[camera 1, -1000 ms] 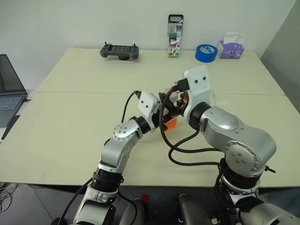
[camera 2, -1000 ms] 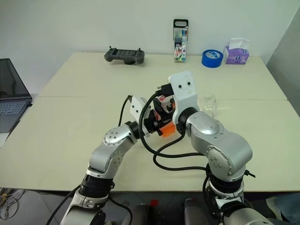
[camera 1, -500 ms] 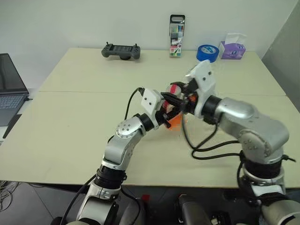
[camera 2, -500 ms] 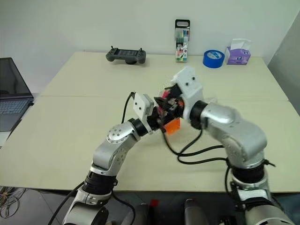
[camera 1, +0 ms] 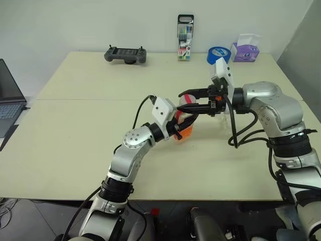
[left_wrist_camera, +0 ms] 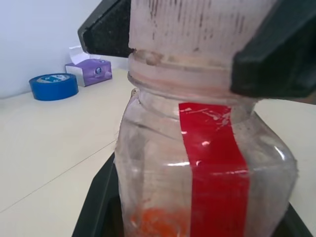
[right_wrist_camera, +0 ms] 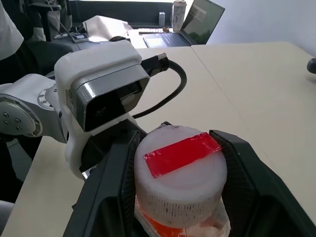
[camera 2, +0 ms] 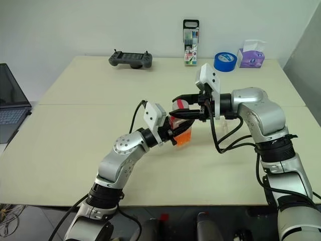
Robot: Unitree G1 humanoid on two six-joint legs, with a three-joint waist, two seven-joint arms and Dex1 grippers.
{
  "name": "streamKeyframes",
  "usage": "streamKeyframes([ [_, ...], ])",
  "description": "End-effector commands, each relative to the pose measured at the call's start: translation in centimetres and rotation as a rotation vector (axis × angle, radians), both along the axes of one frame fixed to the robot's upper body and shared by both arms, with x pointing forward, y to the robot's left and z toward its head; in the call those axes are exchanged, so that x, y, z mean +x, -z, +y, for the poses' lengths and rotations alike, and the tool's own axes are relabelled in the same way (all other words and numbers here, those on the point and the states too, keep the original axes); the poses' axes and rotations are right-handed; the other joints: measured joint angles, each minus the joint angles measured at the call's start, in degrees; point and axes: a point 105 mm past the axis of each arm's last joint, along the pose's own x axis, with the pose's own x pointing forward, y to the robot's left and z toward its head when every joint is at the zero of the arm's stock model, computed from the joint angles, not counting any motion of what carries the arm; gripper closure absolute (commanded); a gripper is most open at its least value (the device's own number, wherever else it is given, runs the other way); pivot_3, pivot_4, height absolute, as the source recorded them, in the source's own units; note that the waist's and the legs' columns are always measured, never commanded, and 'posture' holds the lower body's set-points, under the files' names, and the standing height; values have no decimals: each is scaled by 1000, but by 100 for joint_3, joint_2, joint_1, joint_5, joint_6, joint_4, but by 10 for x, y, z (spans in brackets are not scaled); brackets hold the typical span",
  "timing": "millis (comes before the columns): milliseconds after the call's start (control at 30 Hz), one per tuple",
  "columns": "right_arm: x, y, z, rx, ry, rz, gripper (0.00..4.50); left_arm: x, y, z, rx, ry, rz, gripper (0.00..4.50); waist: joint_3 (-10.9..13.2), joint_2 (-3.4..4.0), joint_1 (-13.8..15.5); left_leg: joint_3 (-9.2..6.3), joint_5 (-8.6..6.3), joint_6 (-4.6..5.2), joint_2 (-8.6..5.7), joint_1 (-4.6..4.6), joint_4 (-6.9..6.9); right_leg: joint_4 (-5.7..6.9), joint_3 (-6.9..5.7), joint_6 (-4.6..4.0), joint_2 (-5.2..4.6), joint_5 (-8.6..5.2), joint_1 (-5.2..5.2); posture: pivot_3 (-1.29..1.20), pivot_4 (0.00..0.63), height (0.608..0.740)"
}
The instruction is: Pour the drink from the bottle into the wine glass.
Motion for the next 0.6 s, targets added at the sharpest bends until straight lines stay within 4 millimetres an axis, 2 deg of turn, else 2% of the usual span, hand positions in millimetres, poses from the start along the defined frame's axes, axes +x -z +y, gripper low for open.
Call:
streamKeyframes([
  [33,-2,-16,-1,19,36,-60,1258,-3,-17,2,-43,9,-50,2865,0,0,32,2,0,0,-5,0,2,-2,3,0,-4,0,0,0,150,740],
  [133,0,-22,-2,57,100,-126,94,-4,-17,2,-44,14,-49,2865,0,0,52,3,0,0,-17,-10,19,-3,5,0,-9,0,1,0,150,740],
  [167,1,-26,-3,97,136,-126,0,-4,-17,2,-44,14,-49,2865,0,0,53,2,0,0,-18,-12,22,-4,4,0,-10,0,2,0,150,740],
  [333,-1,-23,2,140,282,-150,0,-2,-16,1,-47,19,-45,2865,0,0,48,-2,0,-1,-16,-14,36,5,2,1,-10,0,3,0,150,740],
  [600,11,-18,8,194,607,-167,0,-1,-16,0,-50,27,-47,2866,0,0,44,-4,0,-1,-11,-14,42,10,3,1,-10,1,1,0,150,740],
])
